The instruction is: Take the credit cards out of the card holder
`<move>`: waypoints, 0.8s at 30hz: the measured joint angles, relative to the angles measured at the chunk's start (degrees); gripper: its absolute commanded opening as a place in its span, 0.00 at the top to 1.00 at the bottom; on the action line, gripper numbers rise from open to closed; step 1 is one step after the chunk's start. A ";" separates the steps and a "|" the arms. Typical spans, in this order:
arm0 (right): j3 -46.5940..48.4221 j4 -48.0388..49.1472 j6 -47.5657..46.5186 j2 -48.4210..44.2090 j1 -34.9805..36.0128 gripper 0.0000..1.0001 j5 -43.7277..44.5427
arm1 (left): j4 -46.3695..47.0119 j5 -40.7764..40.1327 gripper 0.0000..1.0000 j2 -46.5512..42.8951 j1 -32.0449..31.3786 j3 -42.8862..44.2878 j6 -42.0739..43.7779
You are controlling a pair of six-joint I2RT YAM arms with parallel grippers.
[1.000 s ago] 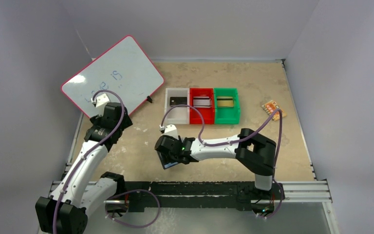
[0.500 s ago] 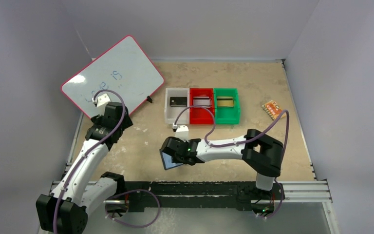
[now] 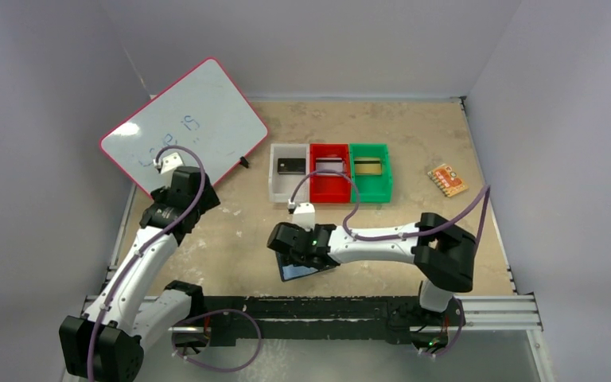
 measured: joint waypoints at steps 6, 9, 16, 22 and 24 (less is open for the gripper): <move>7.82 -6.27 -4.46 -5.90 -0.02 0.05 9.25 | 0.74 0.13 0.12 -1.33 0.00 0.07 0.33; 9.66 -8.83 -6.05 -11.96 -0.79 0.03 15.56 | 1.05 0.07 0.11 -2.01 0.00 0.68 0.31; 2.23 -5.18 -16.94 -30.03 -20.00 0.01 19.30 | 3.72 0.07 0.11 -4.81 0.00 0.85 0.31; -6.56 1.88 -27.50 -45.81 -38.01 0.00 13.77 | 4.22 -3.85 0.10 -8.15 0.00 0.85 -0.39; -7.13 3.37 -30.49 -48.63 -41.55 0.00 11.23 | 4.00 -5.73 0.10 -9.35 0.00 0.85 -0.79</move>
